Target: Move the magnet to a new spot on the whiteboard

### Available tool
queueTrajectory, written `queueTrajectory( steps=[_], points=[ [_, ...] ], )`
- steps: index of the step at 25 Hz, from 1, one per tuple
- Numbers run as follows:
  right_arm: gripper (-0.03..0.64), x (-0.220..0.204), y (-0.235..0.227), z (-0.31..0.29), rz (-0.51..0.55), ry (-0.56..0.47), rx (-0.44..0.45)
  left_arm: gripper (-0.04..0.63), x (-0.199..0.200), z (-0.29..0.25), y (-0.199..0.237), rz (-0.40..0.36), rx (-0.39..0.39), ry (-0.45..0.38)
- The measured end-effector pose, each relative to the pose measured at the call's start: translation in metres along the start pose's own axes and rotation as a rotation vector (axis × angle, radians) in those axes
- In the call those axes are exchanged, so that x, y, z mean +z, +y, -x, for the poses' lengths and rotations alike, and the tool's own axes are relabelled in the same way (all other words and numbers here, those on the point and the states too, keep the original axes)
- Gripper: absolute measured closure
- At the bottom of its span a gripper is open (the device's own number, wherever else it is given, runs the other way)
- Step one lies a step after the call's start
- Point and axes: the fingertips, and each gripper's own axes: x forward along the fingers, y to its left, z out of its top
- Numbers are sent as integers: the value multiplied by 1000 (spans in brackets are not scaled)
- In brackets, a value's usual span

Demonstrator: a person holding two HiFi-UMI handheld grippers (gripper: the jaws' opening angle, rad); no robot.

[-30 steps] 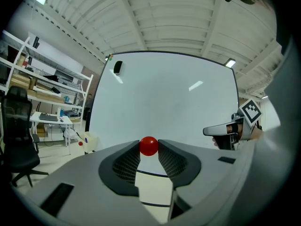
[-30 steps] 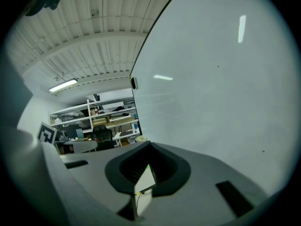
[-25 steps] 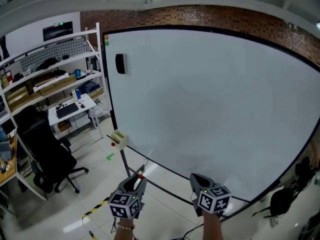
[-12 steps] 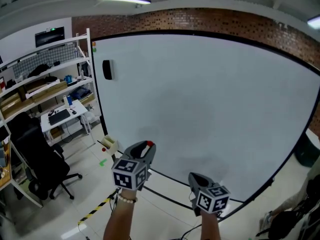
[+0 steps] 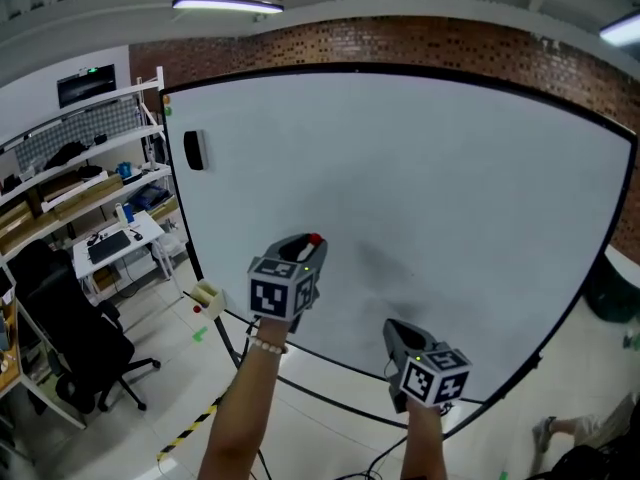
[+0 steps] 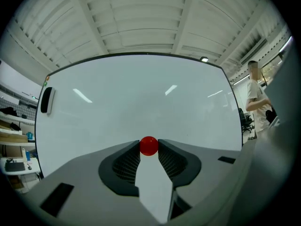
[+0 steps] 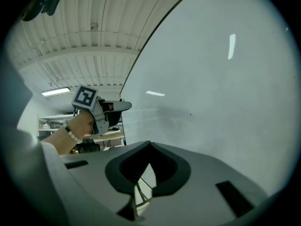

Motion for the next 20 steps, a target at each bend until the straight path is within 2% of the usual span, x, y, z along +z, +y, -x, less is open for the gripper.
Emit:
queueTrajectory(
  steps=[4, 9, 20],
  points=[
    [606, 13, 0, 4, 15, -23, 4, 472, -1, -23, -1, -36, 13, 32],
    [606, 10, -2, 9, 12, -23, 5, 472, 4, -47, 0, -55, 22, 47],
    [606, 9, -13, 17, 1, -28, -15, 472, 20, -69, -1, -26, 18, 20]
  ],
)
